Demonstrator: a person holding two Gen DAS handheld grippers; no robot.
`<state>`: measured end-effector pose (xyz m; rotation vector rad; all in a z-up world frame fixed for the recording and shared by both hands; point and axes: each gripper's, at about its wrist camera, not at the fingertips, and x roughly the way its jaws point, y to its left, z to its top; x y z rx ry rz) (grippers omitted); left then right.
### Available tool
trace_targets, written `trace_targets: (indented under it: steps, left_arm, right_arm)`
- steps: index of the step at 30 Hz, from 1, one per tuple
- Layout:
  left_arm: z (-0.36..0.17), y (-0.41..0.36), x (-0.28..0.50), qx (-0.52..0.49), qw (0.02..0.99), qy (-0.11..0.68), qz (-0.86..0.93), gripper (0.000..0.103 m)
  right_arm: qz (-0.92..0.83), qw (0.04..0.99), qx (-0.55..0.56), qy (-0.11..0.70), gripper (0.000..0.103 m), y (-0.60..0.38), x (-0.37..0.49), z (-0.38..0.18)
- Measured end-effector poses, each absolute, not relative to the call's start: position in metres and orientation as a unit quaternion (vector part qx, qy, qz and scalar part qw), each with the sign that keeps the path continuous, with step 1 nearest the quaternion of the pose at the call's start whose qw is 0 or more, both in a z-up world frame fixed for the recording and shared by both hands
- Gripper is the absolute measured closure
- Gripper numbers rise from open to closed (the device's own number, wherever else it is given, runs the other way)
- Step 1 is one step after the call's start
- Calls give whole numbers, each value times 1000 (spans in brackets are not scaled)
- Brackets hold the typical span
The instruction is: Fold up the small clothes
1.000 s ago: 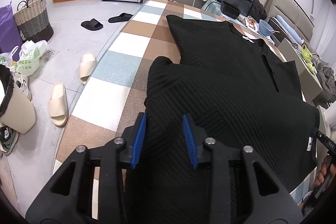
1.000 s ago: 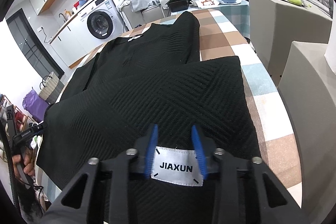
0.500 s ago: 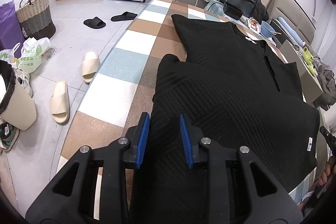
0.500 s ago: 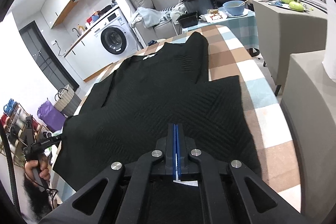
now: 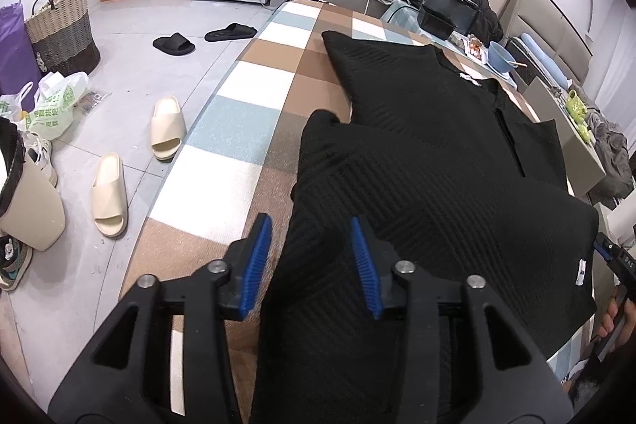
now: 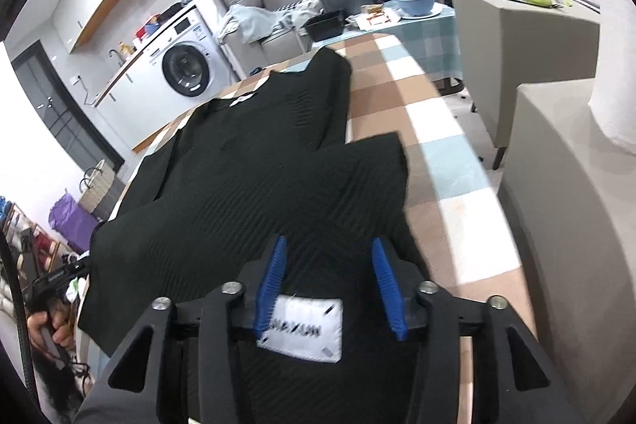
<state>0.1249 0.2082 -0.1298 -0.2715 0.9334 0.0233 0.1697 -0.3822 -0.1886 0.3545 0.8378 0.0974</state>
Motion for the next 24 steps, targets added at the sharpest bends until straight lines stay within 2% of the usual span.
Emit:
trace_targets:
  steps: [2, 7, 9, 10, 11, 12, 15, 24]
  left_arm:
    - [-128, 206, 128, -132, 886, 445, 12, 52]
    - [-127, 195, 143, -121, 888, 444, 2, 51]
    - [-128, 192, 148, -118, 888, 445, 2, 63]
    - [-128, 191, 150, -118, 888, 445, 1, 82]
    - [-129, 191, 151, -117, 887, 446, 2, 94]
    - [-128, 192, 152, -119, 890, 441, 7, 97]
    - [-122, 200, 148, -137, 896, 422, 10, 102]
    - [-107, 213, 124, -157, 905, 396, -3, 102]
  right_arm:
    - [34, 899, 173, 401, 49, -389, 174, -188]
    - [24, 893, 186, 408, 44, -402, 192, -195]
    - [29, 888, 196, 415, 45, -407, 200, -201]
    - [38, 885, 206, 415, 45, -409, 203, -204]
    - [47, 882, 214, 417, 50, -410, 205, -207]
    - [57, 879, 219, 419, 66, -411, 208, -209]
    - [74, 879, 215, 419, 94, -405, 212, -208]
    - [105, 901, 215, 361, 97, -401, 185, -181]
